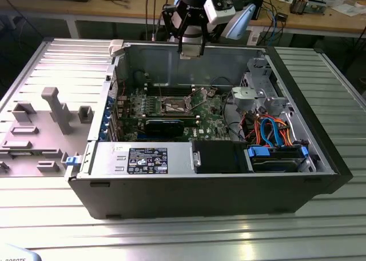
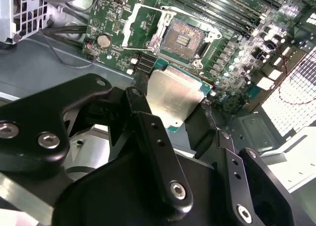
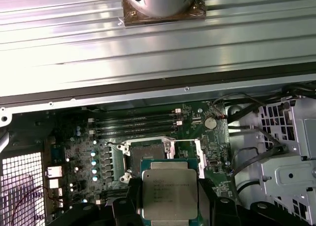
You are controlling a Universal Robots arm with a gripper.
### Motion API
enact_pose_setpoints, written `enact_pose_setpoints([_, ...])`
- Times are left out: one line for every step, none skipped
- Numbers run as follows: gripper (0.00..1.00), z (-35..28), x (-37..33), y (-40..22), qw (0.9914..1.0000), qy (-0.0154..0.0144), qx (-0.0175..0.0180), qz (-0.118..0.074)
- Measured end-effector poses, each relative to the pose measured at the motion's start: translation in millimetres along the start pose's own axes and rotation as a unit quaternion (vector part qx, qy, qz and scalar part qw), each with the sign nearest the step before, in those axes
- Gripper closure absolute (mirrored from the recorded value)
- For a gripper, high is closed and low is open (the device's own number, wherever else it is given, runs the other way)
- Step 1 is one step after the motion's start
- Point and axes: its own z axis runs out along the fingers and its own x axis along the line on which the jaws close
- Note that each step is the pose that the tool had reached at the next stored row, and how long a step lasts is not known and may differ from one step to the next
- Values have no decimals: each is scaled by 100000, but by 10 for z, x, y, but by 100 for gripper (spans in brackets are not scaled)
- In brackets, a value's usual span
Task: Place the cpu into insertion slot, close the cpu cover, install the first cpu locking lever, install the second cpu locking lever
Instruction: 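Place the cpu into insertion slot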
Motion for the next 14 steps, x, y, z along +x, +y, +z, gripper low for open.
enact_pose_setpoints([46, 0, 0, 0, 100000, -4, -1, -1])
enact_pose_setpoints([46, 0, 0, 0, 100000, -3, 0, 1])
enact_pose_setpoints([46, 0, 0, 0, 100000, -6, 4, 5])
enact_pose_setpoints([46, 0, 0, 0, 100000, -7, 0, 5])
enact_pose_setpoints([46, 0, 1, 0, 100000, -5, 1, 4])
enact_pose_setpoints([46, 0, 1, 0, 100000, -5, 0, 4])
enact_pose_setpoints([46, 0, 1, 0, 100000, -6, 2, 26])
enact_pose_setpoints([46, 0, 1, 0, 100000, -11, -1, 91])
enact_pose_setpoints([46, 0, 1, 0, 100000, -28, -8, 249])
enact_pose_setpoints([46, 0, 1, 0, 99999, -51, -13, 505])
enact_pose_setpoints([46, 0, 1, 0, 99997, -80, -16, 830])
enact_pose_setpoints([46, 1, 1, 0, 99991, -125, -24, 1361])
enact_pose_setpoints([46, 1, 1, 0, 99987, -149, -31, 1602])
enact_pose_setpoints([46, 1, 1, 0, 99974, -209, -44, 2277])
